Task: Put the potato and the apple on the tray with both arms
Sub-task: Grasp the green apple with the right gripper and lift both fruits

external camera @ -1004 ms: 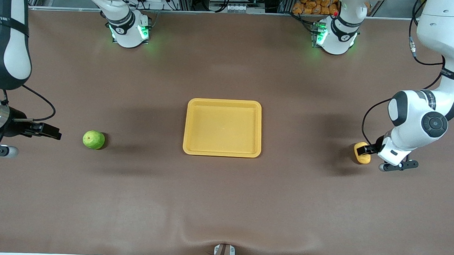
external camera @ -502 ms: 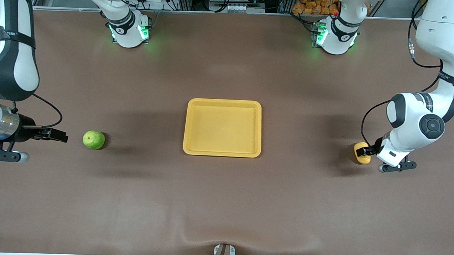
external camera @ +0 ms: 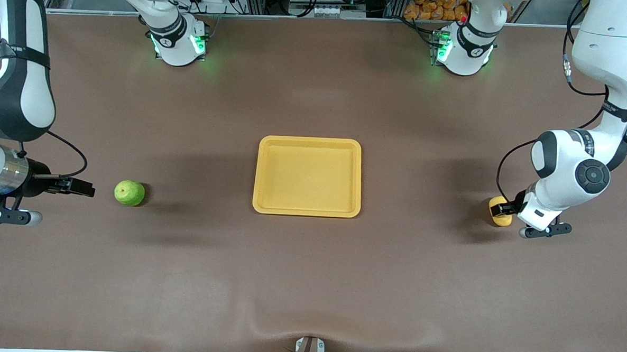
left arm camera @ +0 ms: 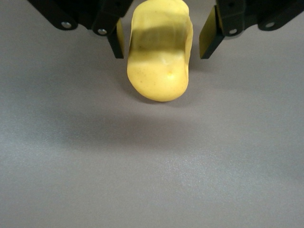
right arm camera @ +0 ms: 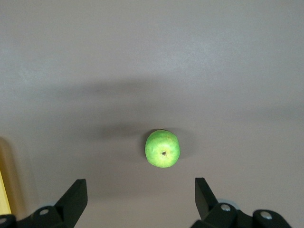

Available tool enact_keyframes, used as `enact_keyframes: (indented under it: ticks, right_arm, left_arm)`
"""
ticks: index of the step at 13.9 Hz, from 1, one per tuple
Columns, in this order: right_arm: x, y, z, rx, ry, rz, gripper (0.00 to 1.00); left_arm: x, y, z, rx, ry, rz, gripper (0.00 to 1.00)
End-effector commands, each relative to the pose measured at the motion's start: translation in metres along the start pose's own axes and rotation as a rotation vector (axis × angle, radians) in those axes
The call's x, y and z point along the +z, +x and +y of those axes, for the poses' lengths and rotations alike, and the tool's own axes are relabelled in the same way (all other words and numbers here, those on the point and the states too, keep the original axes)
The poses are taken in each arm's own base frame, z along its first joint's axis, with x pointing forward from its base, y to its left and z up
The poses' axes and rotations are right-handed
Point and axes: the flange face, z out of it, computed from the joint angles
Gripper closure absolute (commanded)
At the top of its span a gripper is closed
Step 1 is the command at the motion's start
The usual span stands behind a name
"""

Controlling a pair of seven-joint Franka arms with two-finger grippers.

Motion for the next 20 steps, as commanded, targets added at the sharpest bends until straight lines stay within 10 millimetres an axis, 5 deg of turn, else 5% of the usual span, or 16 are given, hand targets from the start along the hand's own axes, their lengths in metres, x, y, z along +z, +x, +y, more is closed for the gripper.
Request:
enact_keyframes:
  ticks: [1,5,7,10,15,20]
  right_arm:
    - [0.001,0.002,0.002,0.006,0.006,-0.007,0.00]
    - [0.041,0.007,0.003,0.006,0.005,-0.097,0.00]
    - [0.061,0.005,0.003,0.006,0.005,-0.167,0.00]
    - [0.087,0.004,0.022,-0.003,0.020,-0.242,0.00]
    - [0.143,0.016,0.005,-0.042,0.016,-0.269,0.00]
    - [0.194,-0.003,0.010,-0.101,0.015,-0.186,0.00]
  left_arm:
    - [0.003,0.001,0.004,0.000,0.002,0.007,0.51]
    - [0.001,0.002,0.008,0.005,0.001,0.008,0.85]
    - [-0.002,0.002,0.009,0.010,0.001,0.012,0.91]
    - [-0.017,0.003,0.017,0.030,-0.007,0.029,0.98]
    - [-0.041,0.001,0.047,0.036,-0.020,0.006,1.00]
    - [-0.067,-0.003,0.078,0.079,-0.026,-0.028,1.00]
